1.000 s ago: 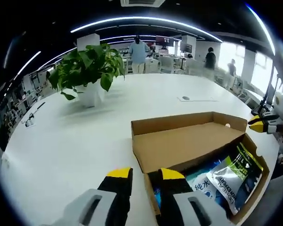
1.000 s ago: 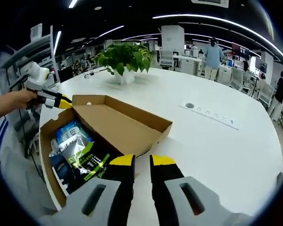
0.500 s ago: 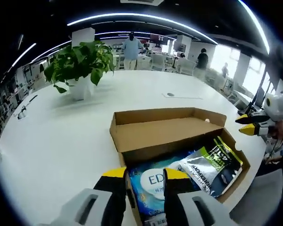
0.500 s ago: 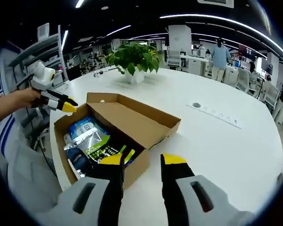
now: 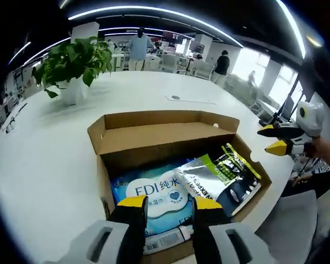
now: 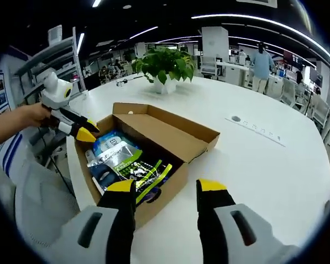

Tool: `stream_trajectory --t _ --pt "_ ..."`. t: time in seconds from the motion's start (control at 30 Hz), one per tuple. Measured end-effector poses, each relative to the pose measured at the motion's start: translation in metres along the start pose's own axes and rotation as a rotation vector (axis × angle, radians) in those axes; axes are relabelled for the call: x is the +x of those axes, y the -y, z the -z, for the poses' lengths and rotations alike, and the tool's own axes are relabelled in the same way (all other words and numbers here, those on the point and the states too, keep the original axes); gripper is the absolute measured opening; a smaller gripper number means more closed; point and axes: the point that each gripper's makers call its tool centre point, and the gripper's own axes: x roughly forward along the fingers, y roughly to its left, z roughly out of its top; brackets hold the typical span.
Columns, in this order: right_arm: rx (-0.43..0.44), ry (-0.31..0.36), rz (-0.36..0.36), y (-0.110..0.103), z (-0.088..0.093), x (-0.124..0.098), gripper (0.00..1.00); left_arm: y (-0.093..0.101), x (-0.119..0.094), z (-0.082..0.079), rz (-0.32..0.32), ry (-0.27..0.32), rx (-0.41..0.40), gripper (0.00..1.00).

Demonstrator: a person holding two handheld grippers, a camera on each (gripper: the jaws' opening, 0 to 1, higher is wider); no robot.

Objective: Operate the shoe box by opening the lid, removing the specified soft item, and placing it in the target area until the item is outside and the box remains undamaged.

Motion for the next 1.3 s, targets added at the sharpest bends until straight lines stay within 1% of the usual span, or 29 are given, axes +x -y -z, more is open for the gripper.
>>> stream_trajectory --t 0.07,0.17,0.23,0.4,0.43,0.5,0.53,0.63,0.7,0.77,0.83,0.87,0.9,0.93,0.97,1.03,1.07,1.2,1.3 --pt "0.004 0.000 0.001 -0.001 0.002 -0.001 0.43 0.004 0.002 0.002 0.014 -0.005 -0.002 0.32" --pt "0.015 0.000 0.001 -0.004 0.004 -0.002 0.44 0.015 0.007 0.009 0.055 -0.031 -0.012 0.32" --pt "0.017 0.001 -0.002 -0.006 0.005 -0.003 0.44 0.019 0.010 0.011 0.066 -0.038 -0.013 0.32" --pt "-0.018 -0.003 -0.014 -0.015 0.009 -0.003 0.46 0.027 0.018 0.017 0.103 -0.070 -0.039 0.32" --pt "-0.022 -0.005 -0.016 -0.016 0.010 -0.003 0.46 0.030 0.019 0.018 0.124 -0.082 -0.055 0.32" --pt "-0.036 -0.008 -0.019 -0.019 0.010 -0.003 0.46 0.034 0.021 0.019 0.141 -0.091 -0.079 0.31" --pt "-0.041 -0.009 -0.021 -0.021 0.011 -0.003 0.46 0.037 0.022 0.021 0.153 -0.109 -0.098 0.30" --pt "-0.035 -0.004 -0.028 -0.023 0.010 -0.003 0.46 0.042 0.026 0.023 0.176 -0.127 -0.128 0.29" --pt "-0.032 -0.004 -0.036 -0.027 0.011 -0.002 0.46 0.045 0.028 0.026 0.198 -0.147 -0.162 0.29" --pt "-0.034 -0.005 -0.043 -0.030 0.012 -0.002 0.45 0.046 0.030 0.026 0.207 -0.149 -0.189 0.27" --pt "-0.035 -0.006 -0.050 -0.033 0.013 -0.002 0.45 0.048 0.032 0.027 0.233 -0.149 -0.236 0.26" --pt "-0.036 -0.006 -0.052 -0.034 0.014 -0.002 0.45 0.050 0.033 0.027 0.253 -0.156 -0.282 0.25" --pt "-0.035 -0.007 -0.055 -0.034 0.014 -0.002 0.45 0.050 0.035 0.027 0.261 -0.155 -0.306 0.23" --pt "-0.032 -0.010 -0.059 -0.036 0.016 -0.002 0.45 0.050 0.035 0.027 0.269 -0.155 -0.330 0.19" --pt "-0.031 -0.011 -0.060 -0.036 0.016 -0.002 0.45 0.051 0.036 0.027 0.283 -0.152 -0.365 0.17" --pt "-0.028 -0.014 -0.063 -0.038 0.018 -0.002 0.45 0.049 0.037 0.025 0.286 -0.146 -0.426 0.15" --pt "-0.026 -0.015 -0.065 -0.038 0.018 -0.002 0.45 0.048 0.037 0.025 0.287 -0.144 -0.433 0.13" --pt "-0.005 -0.015 -0.075 -0.041 0.019 -0.001 0.44 0.048 0.034 0.023 0.290 -0.128 -0.420 0.03" --pt "0.004 -0.017 -0.083 -0.044 0.018 0.001 0.42 0.045 0.031 0.021 0.288 -0.117 -0.419 0.01"
